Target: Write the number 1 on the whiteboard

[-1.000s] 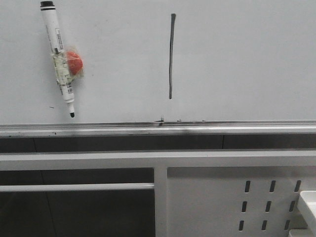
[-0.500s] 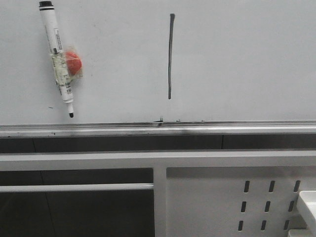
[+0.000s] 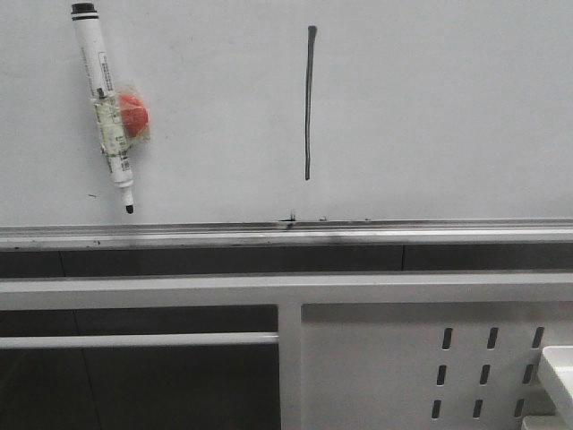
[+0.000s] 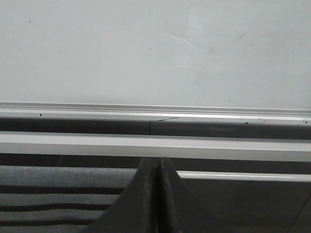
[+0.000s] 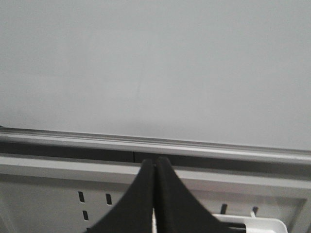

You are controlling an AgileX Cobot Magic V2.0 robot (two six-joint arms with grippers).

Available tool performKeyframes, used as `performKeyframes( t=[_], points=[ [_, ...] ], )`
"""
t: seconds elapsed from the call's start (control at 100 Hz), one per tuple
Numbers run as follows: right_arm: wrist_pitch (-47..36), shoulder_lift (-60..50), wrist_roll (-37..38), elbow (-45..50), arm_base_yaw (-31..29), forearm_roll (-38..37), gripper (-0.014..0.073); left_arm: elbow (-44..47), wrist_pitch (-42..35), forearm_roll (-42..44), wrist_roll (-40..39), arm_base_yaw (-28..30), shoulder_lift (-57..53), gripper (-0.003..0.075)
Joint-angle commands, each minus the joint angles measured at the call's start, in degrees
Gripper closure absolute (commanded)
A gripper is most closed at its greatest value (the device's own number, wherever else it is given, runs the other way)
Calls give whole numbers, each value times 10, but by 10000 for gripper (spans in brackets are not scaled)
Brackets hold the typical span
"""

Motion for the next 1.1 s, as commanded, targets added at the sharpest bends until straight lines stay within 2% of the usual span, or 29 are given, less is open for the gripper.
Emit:
performKeyframes(
  t=[0.0,0.09,0.34,1.09],
  points=[
    [-14,-14,0,7,-19,10,663,21,-31,-1,-6,-5,-12,740],
    [5,-14,0,7,-37,27,663,21,-31,-1,-6,-5,-12,740],
    [58,-14,0,7,-88,12,663,21,-31,-1,-6,-5,-12,740],
    [59,-14,0,7,-89,-4,663,21,-31,-1,-6,-5,-12,740]
  ],
)
